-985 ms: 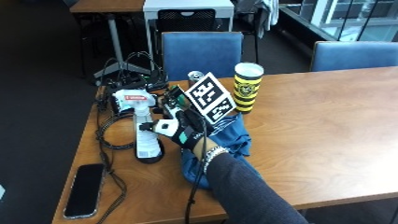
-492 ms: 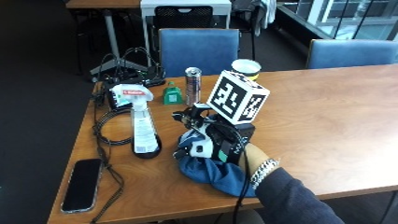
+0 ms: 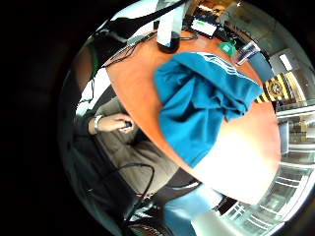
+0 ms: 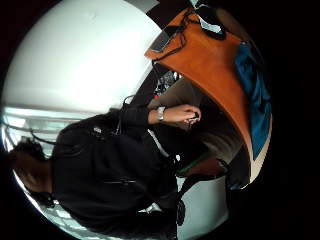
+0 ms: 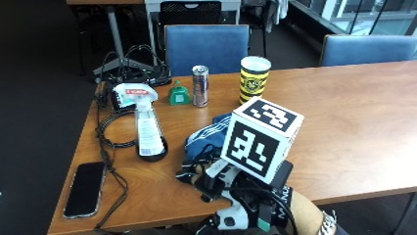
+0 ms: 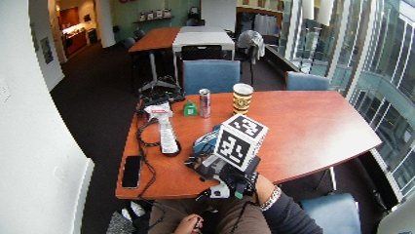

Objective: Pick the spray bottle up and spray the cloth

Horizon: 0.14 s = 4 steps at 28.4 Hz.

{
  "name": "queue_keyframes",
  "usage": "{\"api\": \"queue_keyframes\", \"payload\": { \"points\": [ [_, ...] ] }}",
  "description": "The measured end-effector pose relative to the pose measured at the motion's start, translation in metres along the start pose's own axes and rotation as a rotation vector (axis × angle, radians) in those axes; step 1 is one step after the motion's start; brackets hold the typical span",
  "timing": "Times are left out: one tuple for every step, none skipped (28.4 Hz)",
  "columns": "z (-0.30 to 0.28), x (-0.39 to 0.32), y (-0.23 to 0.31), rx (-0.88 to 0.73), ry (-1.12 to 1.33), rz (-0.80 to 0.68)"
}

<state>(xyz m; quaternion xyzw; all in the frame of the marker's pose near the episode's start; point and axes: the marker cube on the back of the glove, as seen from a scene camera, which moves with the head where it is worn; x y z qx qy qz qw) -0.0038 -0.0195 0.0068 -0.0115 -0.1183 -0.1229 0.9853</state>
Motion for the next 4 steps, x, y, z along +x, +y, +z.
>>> {"api": "queue_keyframes", "payload": {
  "points": [
    [0.001, -0.006, 0.004, -0.001, 0.006, -0.01],
    [0.001, -0.011, 0.007, -0.001, 0.009, -0.02],
    [0.002, -0.015, 0.009, -0.001, 0.011, -0.027],
    [0.002, -0.017, 0.01, -0.001, 0.012, -0.031]
  ]
}}
